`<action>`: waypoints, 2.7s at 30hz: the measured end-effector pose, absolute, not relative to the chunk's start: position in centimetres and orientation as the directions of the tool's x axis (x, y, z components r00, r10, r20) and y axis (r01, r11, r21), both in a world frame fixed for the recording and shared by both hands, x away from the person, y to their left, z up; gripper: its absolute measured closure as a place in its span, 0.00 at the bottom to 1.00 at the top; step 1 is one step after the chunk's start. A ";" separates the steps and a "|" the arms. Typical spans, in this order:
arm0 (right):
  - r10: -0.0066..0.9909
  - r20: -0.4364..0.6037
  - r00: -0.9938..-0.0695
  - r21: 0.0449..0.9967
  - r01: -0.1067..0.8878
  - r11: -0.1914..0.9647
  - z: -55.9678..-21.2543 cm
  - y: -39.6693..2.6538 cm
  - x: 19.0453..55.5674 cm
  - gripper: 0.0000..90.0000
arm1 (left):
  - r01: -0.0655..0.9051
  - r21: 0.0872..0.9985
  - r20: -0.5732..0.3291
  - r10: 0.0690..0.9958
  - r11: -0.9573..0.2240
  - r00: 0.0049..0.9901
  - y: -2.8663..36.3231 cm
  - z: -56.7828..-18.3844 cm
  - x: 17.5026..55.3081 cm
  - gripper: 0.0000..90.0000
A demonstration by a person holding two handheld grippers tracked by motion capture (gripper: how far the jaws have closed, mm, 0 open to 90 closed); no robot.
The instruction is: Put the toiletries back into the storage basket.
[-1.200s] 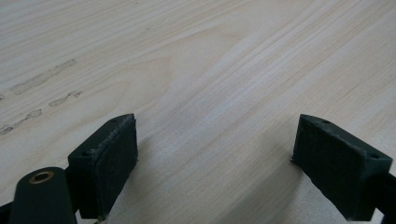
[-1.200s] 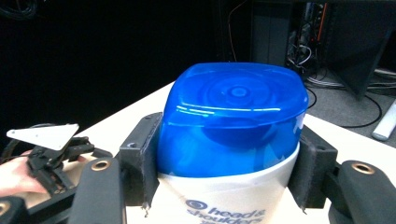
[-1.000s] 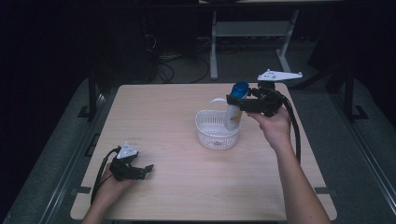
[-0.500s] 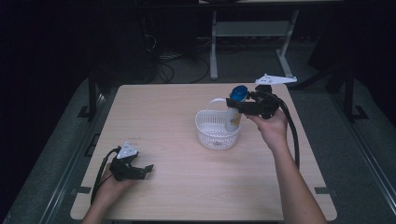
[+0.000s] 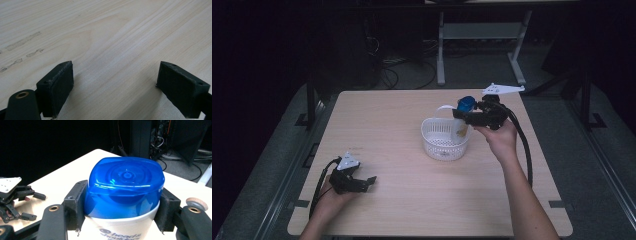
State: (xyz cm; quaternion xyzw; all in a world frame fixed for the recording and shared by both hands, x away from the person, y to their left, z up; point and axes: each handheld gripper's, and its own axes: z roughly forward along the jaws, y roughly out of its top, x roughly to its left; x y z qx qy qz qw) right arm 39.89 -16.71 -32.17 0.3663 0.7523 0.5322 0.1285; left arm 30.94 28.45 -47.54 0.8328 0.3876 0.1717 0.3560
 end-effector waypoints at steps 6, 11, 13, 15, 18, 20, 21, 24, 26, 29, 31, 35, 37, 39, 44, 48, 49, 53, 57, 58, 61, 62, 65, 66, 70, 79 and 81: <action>0.691 0.204 -0.694 0.884 0.434 0.174 -33.3 -16.7 40.0 0.41 | 0.524 0.728 0.008 0.769 -0.443 0.639 28.4 -47.5 30.9 0.15; 0.691 0.197 -0.695 0.884 0.431 0.181 -33.7 -16.5 39.9 0.41 | 0.524 0.727 0.008 0.769 -0.443 0.640 28.4 -47.5 30.9 0.15; 0.693 0.197 -0.694 0.884 0.432 0.181 -34.0 -16.5 39.9 0.41 | 0.524 0.727 0.008 0.769 -0.443 0.640 28.4 -47.5 30.9 0.15; 0.695 0.200 -0.691 0.880 0.439 0.182 -34.4 -16.5 39.9 0.41 | 0.524 0.728 0.008 0.769 -0.443 0.639 28.4 -47.5 30.9 0.15; 0.693 0.203 -0.691 0.877 0.444 0.186 -34.8 -16.5 39.9 0.41 | 0.524 0.727 0.007 0.769 -0.443 0.639 28.4 -47.5 30.9 0.15; 0.694 0.202 -0.692 0.871 0.450 0.196 -35.2 -16.4 39.9 0.41 | 0.525 0.727 0.006 0.769 -0.443 0.640 28.4 -47.5 30.9 0.15; 0.694 0.193 -0.694 0.869 0.449 0.208 -35.4 -16.2 39.9 0.41 | 0.525 0.727 0.007 0.768 -0.443 0.640 28.4 -47.5 30.9 0.15; 0.694 0.186 -0.695 0.867 0.448 0.217 -35.5 -16.0 39.9 0.41 | 0.525 0.726 0.007 0.768 -0.444 0.640 28.4 -47.5 30.9 0.15; 0.695 0.184 -0.695 0.866 0.448 0.219 -35.6 -15.9 39.9 0.41 | 0.525 0.726 0.007 0.768 -0.444 0.640 28.4 -47.5 30.9 0.15; 0.698 0.176 -0.695 0.865 0.448 0.228 -35.8 -15.9 40.0 0.41 | 0.525 0.726 0.007 0.768 -0.444 0.640 28.4 -47.5 30.9 0.15; 0.702 0.179 -0.689 0.865 0.450 0.221 -36.2 -16.0 39.9 0.41 | 0.525 0.726 0.007 0.768 -0.444 0.640 28.4 -47.5 30.9 0.15; 0.705 0.183 -0.685 0.858 0.461 0.225 -36.9 -16.1 39.9 0.41 | 0.524 0.726 0.009 0.768 -0.446 0.641 28.4 -47.5 30.9 0.15; 0.707 0.183 -0.683 0.849 0.472 0.237 -37.4 -16.1 40.0 0.41 | 0.523 0.726 0.010 0.767 -0.446 0.641 28.5 -47.5 30.9 0.15; 0.708 0.178 -0.683 0.848 0.471 0.241 -37.5 -16.0 40.0 0.41 | 0.524 0.726 0.009 0.768 -0.446 0.641 28.5 -47.5 30.9 0.15; 0.711 0.173 -0.682 0.845 0.474 0.249 -37.6 -15.9 40.1 0.41 | 0.524 0.726 0.009 0.768 -0.446 0.641 28.4 -47.5 30.9 0.15; 0.714 0.172 -0.678 0.849 0.470 0.241 -37.8 -16.0 39.9 0.41 | 0.524 0.726 0.009 0.768 -0.445 0.640 28.4 -47.5 30.9 0.15; 0.714 0.175 -0.678 0.850 0.470 0.238 -37.9 -16.1 39.9 0.41 | 0.524 0.726 0.009 0.768 -0.445 0.640 28.4 -47.5 30.9 0.15; 0.714 0.176 -0.677 0.849 0.472 0.238 -37.8 -16.1 39.9 0.41 | 0.524 0.726 0.009 0.768 -0.446 0.640 28.4 -47.5 30.9 0.15; 0.713 0.176 -0.678 0.851 0.470 0.236 -37.9 -16.1 39.9 0.41 | 0.524 0.726 0.009 0.768 -0.445 0.640 28.4 -47.5 30.9 0.15; 0.713 0.176 -0.679 0.851 0.469 0.236 -37.9 -16.1 40.0 0.40 | 0.524 0.726 0.009 0.768 -0.445 0.640 28.4 -47.5 30.9 0.15; 0.712 0.184 -0.678 0.848 0.475 0.233 -38.0 -16.1 40.0 0.40 | 0.524 0.726 0.008 0.768 -0.445 0.640 28.4 -47.5 30.9 0.15; 0.712 0.184 -0.677 0.848 0.476 0.233 -38.0 -16.0 40.0 0.40 | 0.525 0.726 0.008 0.768 -0.444 0.640 28.4 -47.5 30.9 0.15; 0.710 0.178 -0.681 0.846 0.475 0.242 -38.0 -15.9 40.1 0.36 | 0.525 0.726 0.007 0.768 -0.444 0.640 28.4 -47.5 30.9 0.15; 0.711 0.180 -0.680 0.844 0.478 0.243 -38.0 -15.9 40.1 0.34 | 0.525 0.726 0.007 0.768 -0.444 0.640 28.4 -47.5 30.9 0.15; 0.713 0.178 -0.678 0.840 0.482 0.249 -38.1 -15.6 40.1 0.31 | 0.525 0.726 0.008 0.768 -0.445 0.640 28.4 -47.5 30.9 0.15; 0.704 0.187 -0.685 0.831 0.493 0.259 -38.0 -15.2 40.0 0.19 | 0.524 0.726 0.009 0.768 -0.446 0.640 28.4 -47.5 30.9 0.15; 0.710 0.182 -0.680 0.828 0.496 0.263 -37.9 -15.1 40.0 0.14 | 0.524 0.726 0.009 0.768 -0.446 0.641 28.4 -47.5 30.9 0.15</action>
